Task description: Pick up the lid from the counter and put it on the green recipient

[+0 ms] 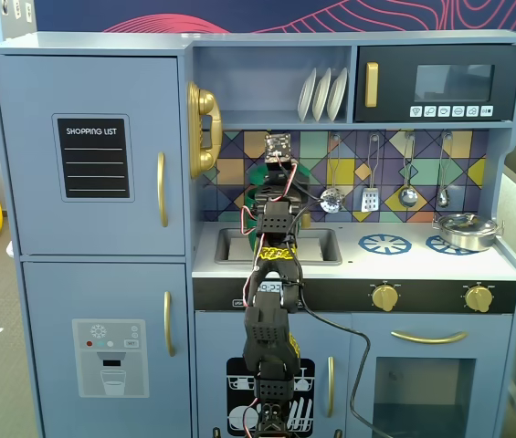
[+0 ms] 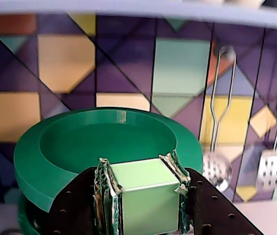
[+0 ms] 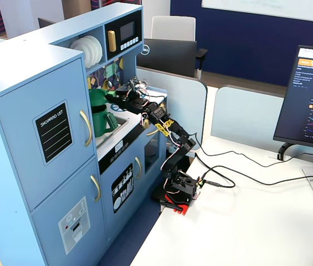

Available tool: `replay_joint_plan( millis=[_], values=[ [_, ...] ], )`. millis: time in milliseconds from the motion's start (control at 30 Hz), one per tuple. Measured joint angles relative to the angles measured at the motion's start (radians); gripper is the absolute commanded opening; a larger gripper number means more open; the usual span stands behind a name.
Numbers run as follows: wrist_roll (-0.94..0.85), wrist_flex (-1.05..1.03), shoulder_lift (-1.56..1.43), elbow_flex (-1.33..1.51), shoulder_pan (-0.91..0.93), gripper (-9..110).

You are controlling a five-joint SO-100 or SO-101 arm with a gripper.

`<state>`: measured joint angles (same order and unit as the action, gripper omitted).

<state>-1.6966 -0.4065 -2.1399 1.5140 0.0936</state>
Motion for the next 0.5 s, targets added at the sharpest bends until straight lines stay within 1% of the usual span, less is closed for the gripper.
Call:
replay_joint_plan(
  millis=[500],
  values=[
    [0.0,0.0,-0.029,0.041,-0.028,0]
  ],
)
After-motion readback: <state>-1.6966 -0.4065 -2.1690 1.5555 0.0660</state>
